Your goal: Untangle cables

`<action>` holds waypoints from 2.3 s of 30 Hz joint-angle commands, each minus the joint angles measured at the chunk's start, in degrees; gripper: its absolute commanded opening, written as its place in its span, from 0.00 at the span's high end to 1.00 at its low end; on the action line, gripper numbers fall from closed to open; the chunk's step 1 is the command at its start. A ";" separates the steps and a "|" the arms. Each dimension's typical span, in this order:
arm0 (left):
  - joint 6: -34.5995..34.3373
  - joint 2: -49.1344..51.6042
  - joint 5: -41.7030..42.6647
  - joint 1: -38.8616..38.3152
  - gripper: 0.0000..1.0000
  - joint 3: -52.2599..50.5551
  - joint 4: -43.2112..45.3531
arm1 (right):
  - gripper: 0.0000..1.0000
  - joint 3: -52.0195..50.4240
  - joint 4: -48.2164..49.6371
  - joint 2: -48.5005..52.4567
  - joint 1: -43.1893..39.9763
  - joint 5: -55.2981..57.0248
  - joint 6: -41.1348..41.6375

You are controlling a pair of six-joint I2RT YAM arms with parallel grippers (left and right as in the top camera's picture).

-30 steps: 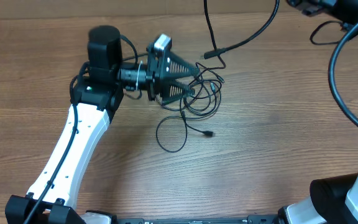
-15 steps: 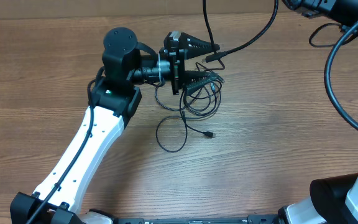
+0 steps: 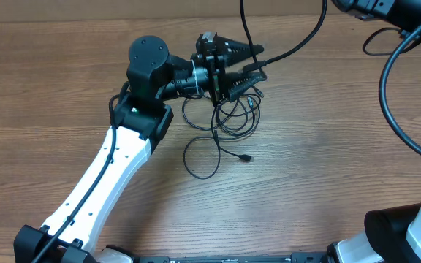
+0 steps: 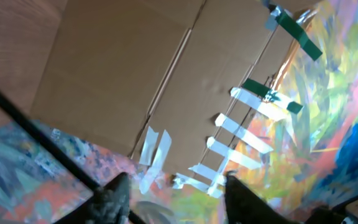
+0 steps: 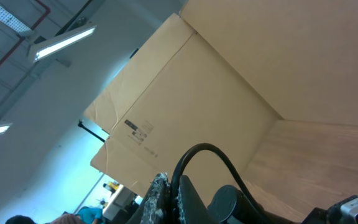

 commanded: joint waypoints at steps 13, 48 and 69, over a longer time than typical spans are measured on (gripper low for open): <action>0.09 0.28 -2.38 -3.91 0.43 0.52 0.44 | 0.96 0.74 0.20 -0.11 0.35 0.96 -1.18; 0.04 0.28 -3.54 -3.82 0.76 0.52 6.64 | 0.96 0.76 4.31 3.56 5.97 3.74 -4.02; 3.10 0.28 -2.49 -0.24 0.80 0.50 1.16 | 0.96 0.76 4.20 3.50 4.63 5.81 -4.17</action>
